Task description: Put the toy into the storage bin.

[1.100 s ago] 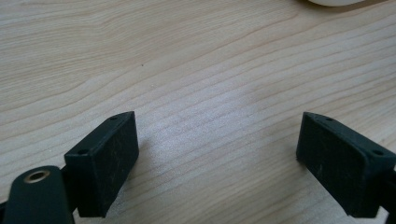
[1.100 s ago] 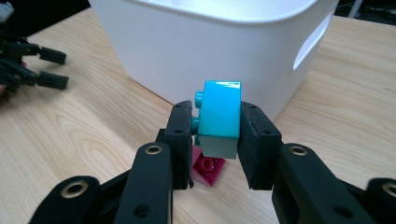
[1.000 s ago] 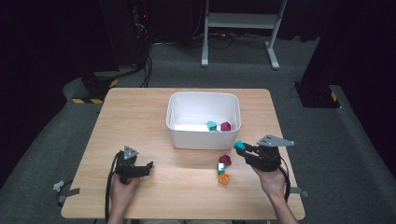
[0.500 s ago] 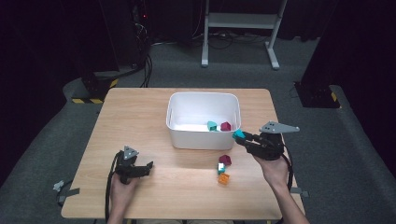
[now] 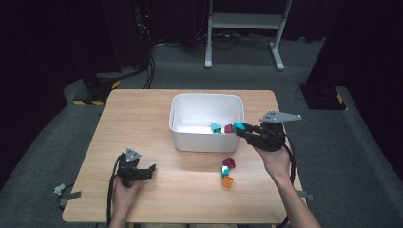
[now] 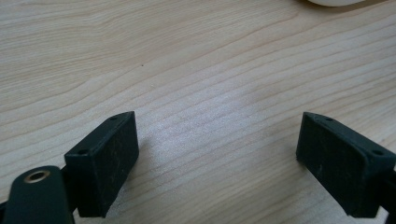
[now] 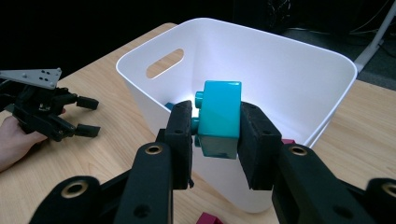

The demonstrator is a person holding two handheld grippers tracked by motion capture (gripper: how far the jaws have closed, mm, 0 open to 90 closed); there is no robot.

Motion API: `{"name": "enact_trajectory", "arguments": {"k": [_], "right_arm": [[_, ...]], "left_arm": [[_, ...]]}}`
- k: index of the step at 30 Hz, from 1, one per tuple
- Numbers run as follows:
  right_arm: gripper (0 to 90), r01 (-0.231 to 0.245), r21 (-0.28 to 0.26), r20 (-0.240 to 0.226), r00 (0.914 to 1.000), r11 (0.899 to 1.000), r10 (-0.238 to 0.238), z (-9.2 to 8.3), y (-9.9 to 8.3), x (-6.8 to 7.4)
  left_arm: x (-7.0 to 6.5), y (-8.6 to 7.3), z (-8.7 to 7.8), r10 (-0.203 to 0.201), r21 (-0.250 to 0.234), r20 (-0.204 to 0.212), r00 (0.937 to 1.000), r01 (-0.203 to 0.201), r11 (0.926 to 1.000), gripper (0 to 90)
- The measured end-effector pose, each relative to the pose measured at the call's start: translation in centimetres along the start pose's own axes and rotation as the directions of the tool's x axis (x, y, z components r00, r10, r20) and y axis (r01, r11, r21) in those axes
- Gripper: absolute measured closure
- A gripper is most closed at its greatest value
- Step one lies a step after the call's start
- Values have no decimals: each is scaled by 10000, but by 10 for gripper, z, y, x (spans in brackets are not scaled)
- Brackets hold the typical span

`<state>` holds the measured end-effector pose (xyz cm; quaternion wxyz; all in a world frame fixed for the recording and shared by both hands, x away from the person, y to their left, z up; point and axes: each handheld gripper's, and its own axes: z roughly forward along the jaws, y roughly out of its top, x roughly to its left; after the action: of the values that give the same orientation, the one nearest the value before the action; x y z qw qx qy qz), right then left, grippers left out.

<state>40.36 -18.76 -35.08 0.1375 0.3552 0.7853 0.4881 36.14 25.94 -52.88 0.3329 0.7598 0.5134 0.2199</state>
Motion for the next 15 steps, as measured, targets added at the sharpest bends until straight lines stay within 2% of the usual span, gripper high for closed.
{"name": "enact_trajectory", "arguments": {"k": [9,15], "right_arm": [[675,-252,200,-25,9997,9995,253,17,14,-10],[674,-299,358,253,9993,9989,290,29,20,-14]], "left_arm": [[0,0,0,-13,-12,-2,10000,13,10000,133],[0,0,0,8,-2,0,10000,-8,10000,133]]}}
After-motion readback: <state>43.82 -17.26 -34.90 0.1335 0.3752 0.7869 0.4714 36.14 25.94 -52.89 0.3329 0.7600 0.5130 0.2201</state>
